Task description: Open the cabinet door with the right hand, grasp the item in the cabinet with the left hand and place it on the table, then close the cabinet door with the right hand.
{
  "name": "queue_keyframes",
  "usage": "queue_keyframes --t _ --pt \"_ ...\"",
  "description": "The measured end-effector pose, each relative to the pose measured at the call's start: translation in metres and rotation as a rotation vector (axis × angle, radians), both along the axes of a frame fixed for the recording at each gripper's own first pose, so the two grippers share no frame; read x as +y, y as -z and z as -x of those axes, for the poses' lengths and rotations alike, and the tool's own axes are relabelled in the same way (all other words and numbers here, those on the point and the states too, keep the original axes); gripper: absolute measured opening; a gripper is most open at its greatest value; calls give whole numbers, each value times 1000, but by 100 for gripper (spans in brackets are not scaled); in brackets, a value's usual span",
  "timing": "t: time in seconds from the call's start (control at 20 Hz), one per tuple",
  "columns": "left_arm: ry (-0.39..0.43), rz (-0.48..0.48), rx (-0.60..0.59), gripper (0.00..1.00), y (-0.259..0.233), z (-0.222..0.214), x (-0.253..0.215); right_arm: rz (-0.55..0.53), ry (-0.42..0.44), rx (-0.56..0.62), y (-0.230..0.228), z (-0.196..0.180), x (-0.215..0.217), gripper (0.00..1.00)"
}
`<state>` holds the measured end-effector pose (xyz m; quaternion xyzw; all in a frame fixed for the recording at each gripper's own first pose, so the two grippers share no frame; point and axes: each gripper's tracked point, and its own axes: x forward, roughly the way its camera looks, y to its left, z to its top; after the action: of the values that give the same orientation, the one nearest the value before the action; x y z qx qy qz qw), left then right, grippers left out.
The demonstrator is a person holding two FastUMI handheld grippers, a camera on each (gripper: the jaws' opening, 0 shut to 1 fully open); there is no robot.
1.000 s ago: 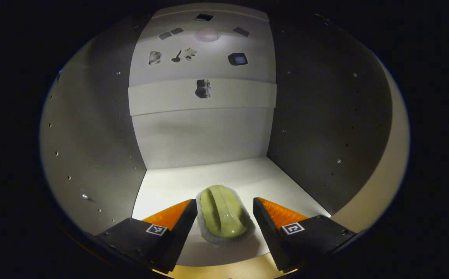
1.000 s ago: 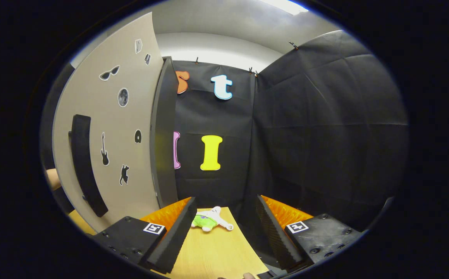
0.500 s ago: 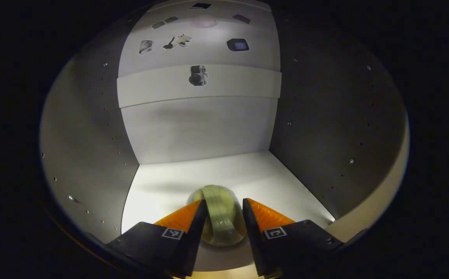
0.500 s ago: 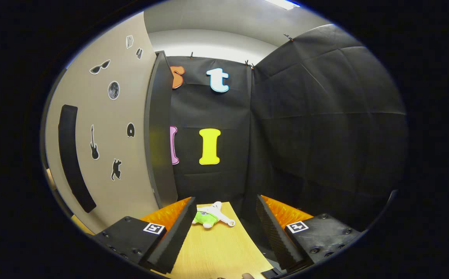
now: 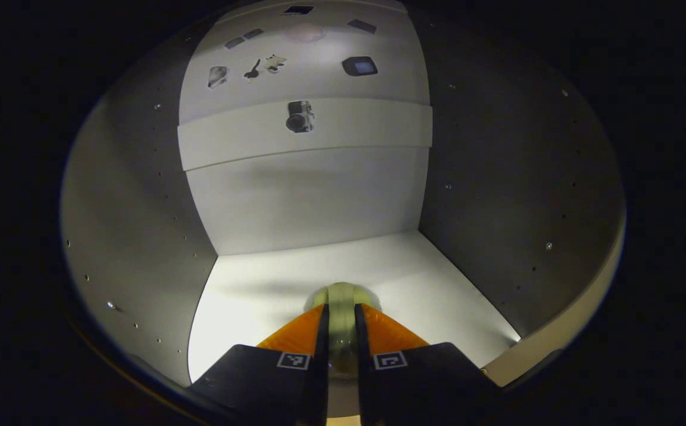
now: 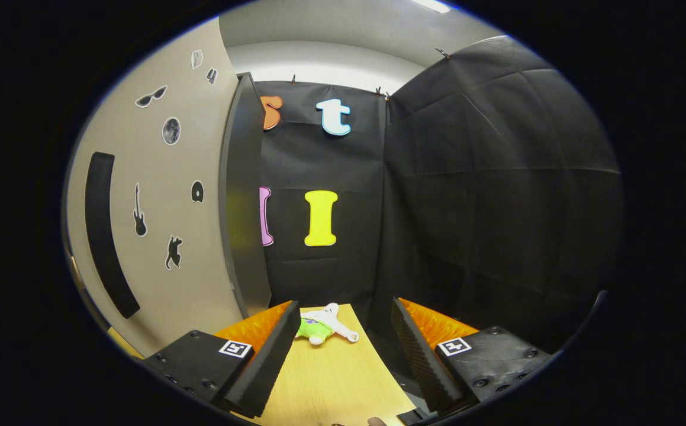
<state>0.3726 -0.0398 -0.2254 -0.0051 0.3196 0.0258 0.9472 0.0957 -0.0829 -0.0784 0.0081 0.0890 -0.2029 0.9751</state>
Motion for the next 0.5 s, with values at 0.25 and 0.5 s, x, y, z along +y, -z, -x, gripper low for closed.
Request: queue_keyframes --t 0.25,0.5 --pt "-52 23 -65 24 -30 21 3 1 -41 -18 -3 -3 5 98" --pt "-60 -11 -138 24 -70 84 -5 -23 -133 -31 -5 -11 23 98"
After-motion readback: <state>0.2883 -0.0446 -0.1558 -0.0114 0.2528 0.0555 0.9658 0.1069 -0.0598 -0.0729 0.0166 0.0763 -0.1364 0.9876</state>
